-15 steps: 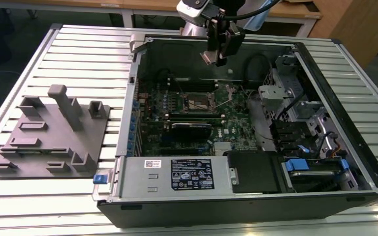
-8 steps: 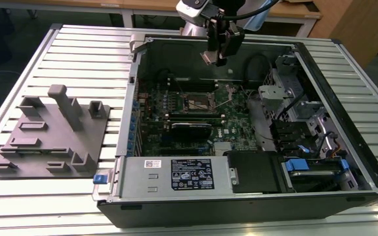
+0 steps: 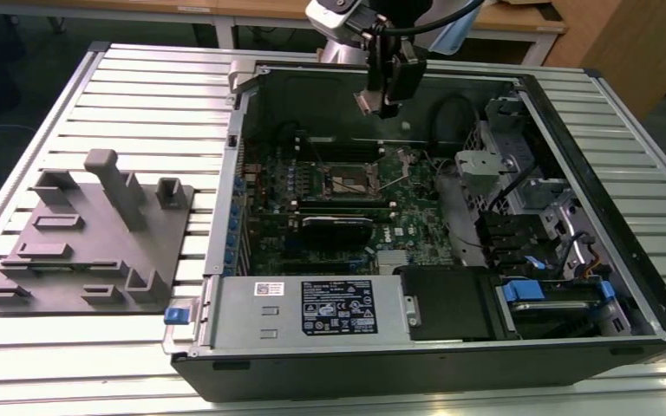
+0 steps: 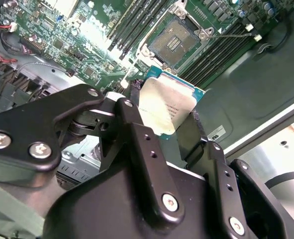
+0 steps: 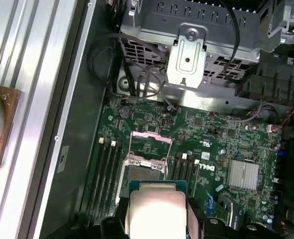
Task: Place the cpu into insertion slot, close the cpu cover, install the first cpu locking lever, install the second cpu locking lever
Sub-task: 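Place the cpu into insertion slot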
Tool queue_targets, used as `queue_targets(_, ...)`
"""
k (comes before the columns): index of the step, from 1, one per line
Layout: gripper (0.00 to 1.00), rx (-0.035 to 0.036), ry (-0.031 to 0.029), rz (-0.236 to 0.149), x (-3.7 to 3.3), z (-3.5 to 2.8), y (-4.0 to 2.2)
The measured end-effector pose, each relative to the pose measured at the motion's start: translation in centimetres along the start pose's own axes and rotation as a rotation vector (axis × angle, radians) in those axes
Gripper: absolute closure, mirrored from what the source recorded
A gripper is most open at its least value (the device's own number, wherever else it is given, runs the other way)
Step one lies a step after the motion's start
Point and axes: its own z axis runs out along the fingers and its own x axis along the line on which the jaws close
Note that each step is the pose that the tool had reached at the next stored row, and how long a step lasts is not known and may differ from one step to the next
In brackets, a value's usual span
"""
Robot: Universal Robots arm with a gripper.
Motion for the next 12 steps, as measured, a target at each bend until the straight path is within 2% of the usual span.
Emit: queue_targets(12, 0.46, -0.0002, -0.001, 0.011, 0.0, 0.31, -0.03)
